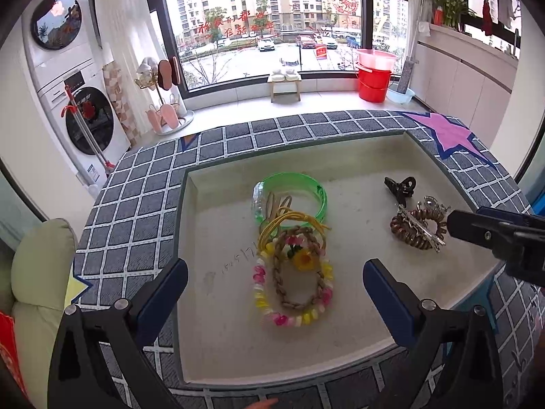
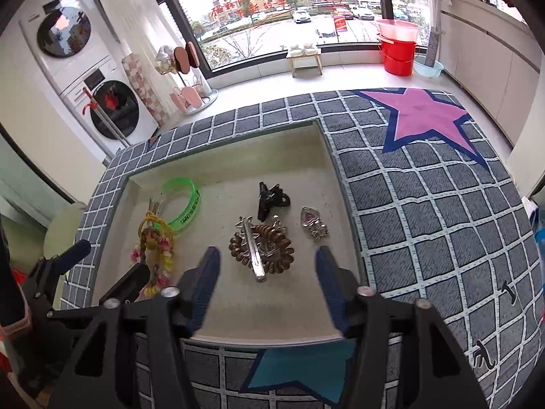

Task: Organize jewelry

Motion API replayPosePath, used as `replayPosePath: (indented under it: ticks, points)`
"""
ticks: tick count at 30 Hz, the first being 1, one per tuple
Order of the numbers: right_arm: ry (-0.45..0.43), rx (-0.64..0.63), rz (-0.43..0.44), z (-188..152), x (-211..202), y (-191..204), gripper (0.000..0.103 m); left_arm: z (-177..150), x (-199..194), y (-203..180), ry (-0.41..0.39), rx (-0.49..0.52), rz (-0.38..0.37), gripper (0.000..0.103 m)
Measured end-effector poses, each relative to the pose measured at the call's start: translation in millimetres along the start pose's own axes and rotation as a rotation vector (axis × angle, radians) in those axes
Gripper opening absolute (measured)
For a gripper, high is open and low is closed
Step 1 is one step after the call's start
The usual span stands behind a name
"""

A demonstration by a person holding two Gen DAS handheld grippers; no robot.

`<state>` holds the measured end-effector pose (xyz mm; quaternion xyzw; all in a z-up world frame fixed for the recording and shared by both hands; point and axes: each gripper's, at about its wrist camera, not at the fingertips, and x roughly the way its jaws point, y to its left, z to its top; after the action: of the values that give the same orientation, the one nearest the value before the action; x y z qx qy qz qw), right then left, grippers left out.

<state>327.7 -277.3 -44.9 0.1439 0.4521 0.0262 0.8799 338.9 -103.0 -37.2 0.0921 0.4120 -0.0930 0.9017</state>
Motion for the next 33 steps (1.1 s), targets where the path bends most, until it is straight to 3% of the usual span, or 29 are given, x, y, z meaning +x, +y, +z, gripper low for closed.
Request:
replayPosePath:
  ticks: [4,7,12,15,33]
  points:
    - [0.007,-0.015,-0.001,-2.1,-0.1,4.5,0.071,-2.8,-4.9,2.6,0.009,-0.009,-0.003,0.103]
    - [0.013,-0.034,-0.010,-4.2,-0.6,8.4,0.081,-4.9,-7.9,4.4,0.017,-0.019,-0.006,0.103]
    - [0.017,-0.049,-0.014,-9.7,-2.4,12.1,0.083,-12.4,-13.8,6.5,0.025,-0.020,0.000,0.103]
    - [0.013,-0.057,-0.027,-13.7,-3.4,13.0,0.103,-18.3,-17.8,8.0,0.032,-0.020,0.001,0.103]
    - [-0.026,-0.088,-0.099,-43.1,-16.1,16.8,0.103,-56.4,-37.7,13.8,0.057,-0.014,0.020,0.103]
